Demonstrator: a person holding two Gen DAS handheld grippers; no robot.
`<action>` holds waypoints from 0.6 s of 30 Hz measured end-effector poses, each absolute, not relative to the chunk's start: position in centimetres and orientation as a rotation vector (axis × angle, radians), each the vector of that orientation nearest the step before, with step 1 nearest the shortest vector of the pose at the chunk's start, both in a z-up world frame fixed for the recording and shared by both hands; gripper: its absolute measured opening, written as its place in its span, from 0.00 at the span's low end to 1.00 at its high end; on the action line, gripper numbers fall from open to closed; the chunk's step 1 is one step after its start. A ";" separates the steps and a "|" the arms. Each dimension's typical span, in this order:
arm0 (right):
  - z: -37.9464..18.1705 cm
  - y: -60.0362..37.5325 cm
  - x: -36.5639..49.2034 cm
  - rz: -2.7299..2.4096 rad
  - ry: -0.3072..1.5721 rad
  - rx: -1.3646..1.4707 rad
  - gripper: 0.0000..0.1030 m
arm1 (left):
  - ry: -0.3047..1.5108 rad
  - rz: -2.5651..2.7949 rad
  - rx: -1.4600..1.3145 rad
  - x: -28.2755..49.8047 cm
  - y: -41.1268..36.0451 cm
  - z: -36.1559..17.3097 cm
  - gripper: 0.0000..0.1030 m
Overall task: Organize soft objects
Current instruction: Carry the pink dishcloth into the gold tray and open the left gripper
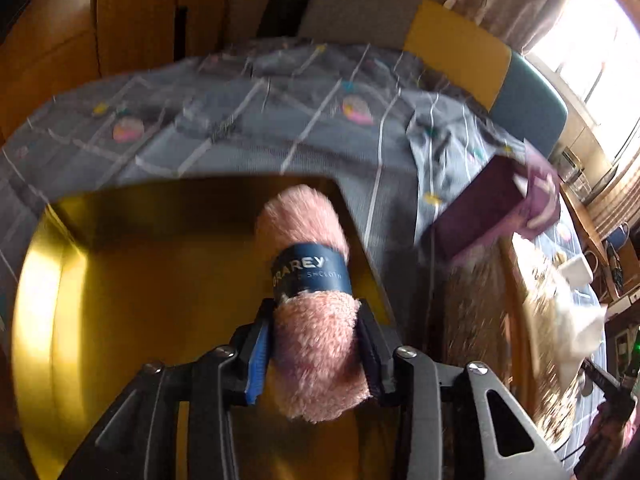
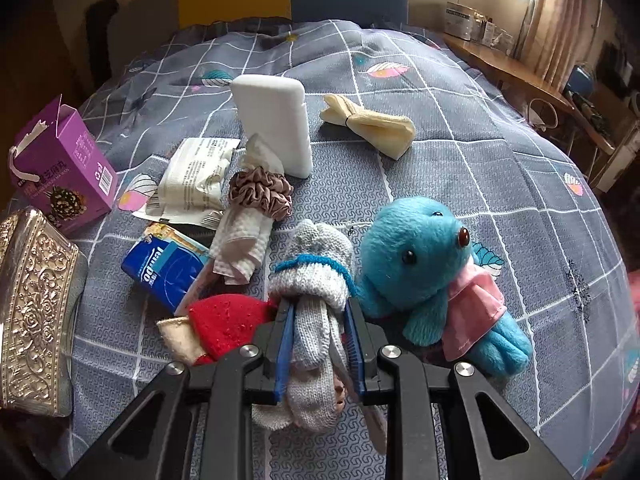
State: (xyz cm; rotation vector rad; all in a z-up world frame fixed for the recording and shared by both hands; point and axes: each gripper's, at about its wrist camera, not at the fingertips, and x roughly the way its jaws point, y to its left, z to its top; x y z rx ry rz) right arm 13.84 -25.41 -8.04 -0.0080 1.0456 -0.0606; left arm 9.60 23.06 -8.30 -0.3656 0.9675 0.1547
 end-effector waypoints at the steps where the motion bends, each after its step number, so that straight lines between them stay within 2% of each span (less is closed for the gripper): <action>1: -8.0 -25.3 13.8 -0.066 1.043 -0.011 0.24 | 0.974 0.156 -0.366 9.3 23.0 -8.7 0.44; 2: -8.0 -25.3 13.7 -0.071 1.040 -0.012 0.23 | 0.977 0.158 -0.365 9.0 22.9 -8.8 0.54; 4: -8.0 -25.2 13.6 -0.081 1.036 -0.009 0.23 | 0.961 0.156 -0.378 8.2 22.7 -8.7 0.67; 18: -5.2 -25.2 14.8 -0.087 1.001 0.117 0.22 | 0.881 0.104 -0.247 2.9 20.1 -6.1 0.68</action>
